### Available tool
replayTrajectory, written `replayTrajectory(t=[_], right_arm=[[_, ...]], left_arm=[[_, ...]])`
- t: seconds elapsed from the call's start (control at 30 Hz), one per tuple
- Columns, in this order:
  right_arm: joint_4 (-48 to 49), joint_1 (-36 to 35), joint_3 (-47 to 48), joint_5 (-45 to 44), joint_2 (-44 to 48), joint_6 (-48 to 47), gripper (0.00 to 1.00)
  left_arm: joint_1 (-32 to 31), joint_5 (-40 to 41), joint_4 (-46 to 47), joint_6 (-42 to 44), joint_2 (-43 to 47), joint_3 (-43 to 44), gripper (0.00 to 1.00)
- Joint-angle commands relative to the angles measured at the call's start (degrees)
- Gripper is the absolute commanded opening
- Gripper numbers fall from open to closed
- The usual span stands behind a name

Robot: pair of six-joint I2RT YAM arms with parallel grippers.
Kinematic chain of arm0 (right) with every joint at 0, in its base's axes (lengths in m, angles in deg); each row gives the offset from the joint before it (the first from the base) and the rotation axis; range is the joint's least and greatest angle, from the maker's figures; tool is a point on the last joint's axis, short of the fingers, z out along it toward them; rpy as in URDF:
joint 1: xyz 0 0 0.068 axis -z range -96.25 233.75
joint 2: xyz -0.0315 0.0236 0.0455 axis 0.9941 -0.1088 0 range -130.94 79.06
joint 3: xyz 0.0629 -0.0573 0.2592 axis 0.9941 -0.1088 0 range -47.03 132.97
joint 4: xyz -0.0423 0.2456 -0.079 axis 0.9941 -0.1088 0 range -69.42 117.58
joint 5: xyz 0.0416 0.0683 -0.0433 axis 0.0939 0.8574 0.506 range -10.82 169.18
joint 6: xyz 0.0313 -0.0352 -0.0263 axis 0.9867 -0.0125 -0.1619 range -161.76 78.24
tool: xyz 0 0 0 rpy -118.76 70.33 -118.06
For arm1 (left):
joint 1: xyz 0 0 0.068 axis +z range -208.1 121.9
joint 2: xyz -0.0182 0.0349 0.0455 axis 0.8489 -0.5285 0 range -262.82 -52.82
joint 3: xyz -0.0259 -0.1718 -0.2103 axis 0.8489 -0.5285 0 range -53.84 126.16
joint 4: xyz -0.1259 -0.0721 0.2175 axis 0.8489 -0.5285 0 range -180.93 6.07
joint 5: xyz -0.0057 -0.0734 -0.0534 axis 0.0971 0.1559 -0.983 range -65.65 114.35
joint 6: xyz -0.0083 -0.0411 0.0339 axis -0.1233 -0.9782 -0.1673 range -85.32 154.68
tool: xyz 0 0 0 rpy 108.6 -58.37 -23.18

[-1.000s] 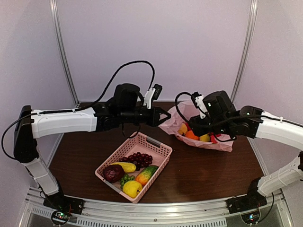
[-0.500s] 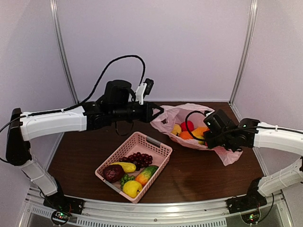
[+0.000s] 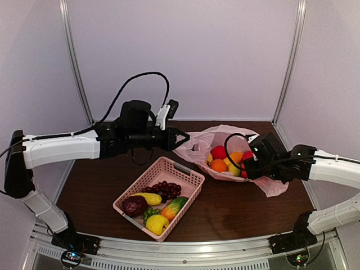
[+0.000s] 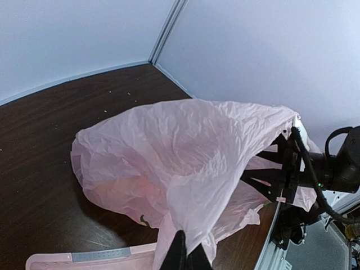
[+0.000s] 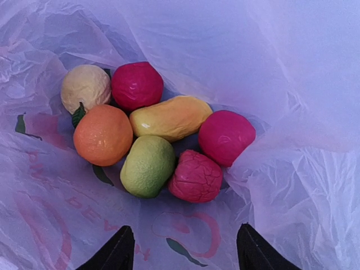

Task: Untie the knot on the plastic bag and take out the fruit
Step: Adjust the bag opening on the takeout bag, then reach into the gripper in the takeout bag.

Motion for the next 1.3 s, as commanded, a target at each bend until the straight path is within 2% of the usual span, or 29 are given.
replayTrajectory(t=[0.0, 0.37, 0.7, 0.87, 1.1, 1.27], right_arm=[[7.0, -0.6, 1.0, 3.3, -0.2, 0.4, 0.64], [22.0, -0.9, 0.9, 6.4, -11.3, 3.3, 0.62], [24.6, -7.1, -11.7, 7.6, -10.1, 13.3, 0.67], [25.5, -9.4, -14.5, 7.5, -9.7, 17.4, 0.68], [22.3, -8.4, -9.2, 2.5, -7.9, 15.5, 0.76], [23.7, -5.0, -5.2, 3.0, -10.5, 14.0, 0.78]], left_arm=[[0.4, -5.7, 4.3, 2.0, 1.7, -3.0, 0.00], [-0.6, -6.6, 7.5, -0.9, 3.1, -7.3, 0.00], [-0.6, -5.6, 9.0, -1.7, 2.7, -7.7, 0.00], [-0.6, -6.2, 8.8, -0.9, 2.7, -8.8, 0.00], [-0.6, -7.4, 9.5, -0.4, 3.9, -11.7, 0.00], [-0.7, -7.5, 10.0, -0.4, 4.6, -13.0, 0.00]])
